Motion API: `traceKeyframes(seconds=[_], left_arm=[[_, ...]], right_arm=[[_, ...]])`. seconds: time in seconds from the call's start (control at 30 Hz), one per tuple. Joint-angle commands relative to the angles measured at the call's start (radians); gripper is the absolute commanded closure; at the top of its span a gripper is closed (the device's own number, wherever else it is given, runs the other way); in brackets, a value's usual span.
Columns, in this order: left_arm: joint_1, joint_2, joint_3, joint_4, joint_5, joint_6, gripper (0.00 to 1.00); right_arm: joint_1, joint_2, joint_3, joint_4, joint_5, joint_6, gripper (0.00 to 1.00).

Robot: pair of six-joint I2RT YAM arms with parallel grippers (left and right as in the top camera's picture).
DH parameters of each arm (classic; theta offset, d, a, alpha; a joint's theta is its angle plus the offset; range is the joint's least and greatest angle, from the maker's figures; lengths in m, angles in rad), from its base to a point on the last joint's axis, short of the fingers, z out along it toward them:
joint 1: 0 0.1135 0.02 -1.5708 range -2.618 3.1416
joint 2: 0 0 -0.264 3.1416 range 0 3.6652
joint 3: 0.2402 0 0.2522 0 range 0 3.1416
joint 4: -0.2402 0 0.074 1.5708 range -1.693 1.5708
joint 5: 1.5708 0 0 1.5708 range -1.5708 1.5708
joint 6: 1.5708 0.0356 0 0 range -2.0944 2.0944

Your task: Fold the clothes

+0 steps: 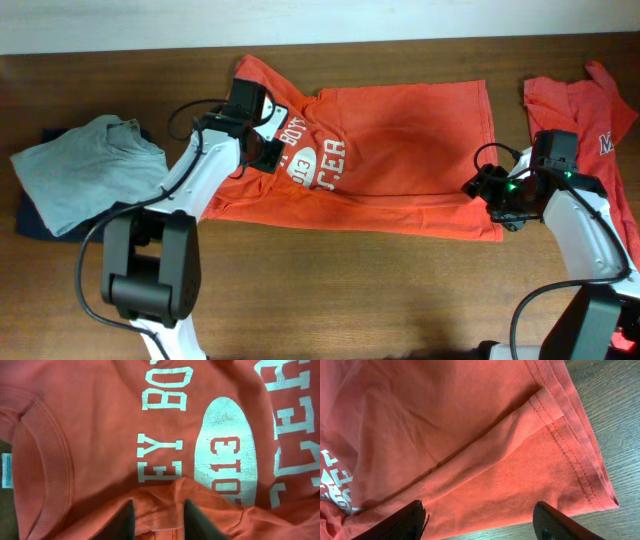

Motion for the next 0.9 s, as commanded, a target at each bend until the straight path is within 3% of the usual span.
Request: traceKeyframes(seconds=[0.0,0.1,0.23,0.43,0.63,0.87], left_arm=[[0.000,0.003,0.034,-0.042,-0.014,0.011,0.66],[0.002,-0.002,0.127,-0.249,-0.018,0.011,0.64],[0.002,0.002,0.130,-0.355,-0.031,0.016,0.64],[0.001,0.002,0.027,-0.347,-0.051,0.023,0.70],[0.001,0.002,-0.039,-0.309,-0.077,0.027,0.54],[0.002,0.002,-0.096,-0.230,-0.105,0.027,0.53]], right_arm=[[0.006,0.007,0.012,0.002,-0.005,-0.010,0.26],[0.006,0.007,0.012,-0.001,-0.005,-0.010,0.26],[0.006,0.007,0.012,0.000,-0.005,-0.010,0.26],[0.006,0.007,0.012,0.000,-0.005,-0.011,0.25],[0.006,0.007,0.012,0.004,-0.005,-0.011,0.25],[0.006,0.007,0.012,0.003,-0.005,-0.010,0.25]])
